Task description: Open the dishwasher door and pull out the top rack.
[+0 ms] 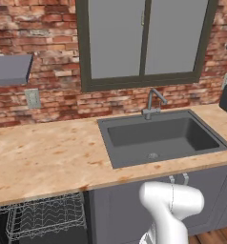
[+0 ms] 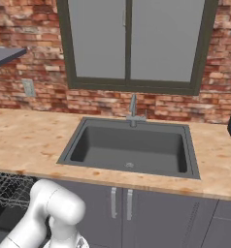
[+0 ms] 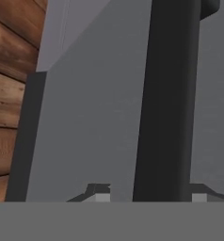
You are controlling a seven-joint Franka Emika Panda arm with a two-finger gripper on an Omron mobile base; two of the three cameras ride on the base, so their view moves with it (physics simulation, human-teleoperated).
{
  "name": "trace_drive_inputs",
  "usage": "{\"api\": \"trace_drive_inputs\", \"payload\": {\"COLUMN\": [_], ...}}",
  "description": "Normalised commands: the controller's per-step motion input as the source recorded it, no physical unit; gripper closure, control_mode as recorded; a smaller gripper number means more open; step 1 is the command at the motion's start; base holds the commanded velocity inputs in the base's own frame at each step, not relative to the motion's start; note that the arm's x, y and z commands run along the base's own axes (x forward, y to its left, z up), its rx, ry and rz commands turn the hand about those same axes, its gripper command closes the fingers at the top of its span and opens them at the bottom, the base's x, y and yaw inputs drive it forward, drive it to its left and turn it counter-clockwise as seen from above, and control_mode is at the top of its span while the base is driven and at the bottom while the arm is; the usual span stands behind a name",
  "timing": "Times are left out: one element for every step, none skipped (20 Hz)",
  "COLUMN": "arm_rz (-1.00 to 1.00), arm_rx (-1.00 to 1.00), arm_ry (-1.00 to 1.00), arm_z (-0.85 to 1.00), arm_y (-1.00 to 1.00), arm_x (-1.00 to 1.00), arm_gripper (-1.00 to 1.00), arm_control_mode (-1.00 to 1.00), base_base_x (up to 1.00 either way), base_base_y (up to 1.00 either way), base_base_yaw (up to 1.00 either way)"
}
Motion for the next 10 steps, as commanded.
{"api": "trace_drive_inputs", "payload": {"arm_rz": [0.0,0.0,0.0,0.0,0.0,0.0,0.0,0.0,0.0,0.0], "arm_rx": [-0.05,-0.05,-0.03,-0.03,-0.03,-0.03,-0.03,-0.03,-0.03,-0.04], "arm_ry": [0.0,0.0,0.0,0.0,-0.01,-0.01,-0.01,-0.01,-0.01,-0.01], "arm_z": [-0.62,-0.62,-0.62,-0.62,-0.62,-0.62,-0.62,-0.62,-0.62,-0.62], "arm_y": [0.21,0.22,0.21,0.19,0.19,0.19,0.19,0.18,0.18,0.17], "arm_x": [-0.62,-0.62,-0.62,-0.62,-0.62,-0.62,-0.62,-0.62,-0.62,-0.62], "arm_gripper": [1.0,1.0,1.0,1.0,1.0,1.0,1.0,1.0,1.0,1.0], "arm_control_mode": [-1.0,-1.0,-1.0,-1.0,-1.0,-1.0,-1.0,-1.0,-1.0,-1.0], "base_base_x": [0.0,0.0,0.0,0.0,0.0,0.0,0.0,0.0,0.0,0.0], "base_base_y": [0.0,0.0,0.0,0.0,0.0,0.0,0.0,0.0,0.0,0.0], "base_base_yaw": [0.0,0.0,0.0,0.0,0.0,0.0,0.0,0.0,0.0,0.0]}}
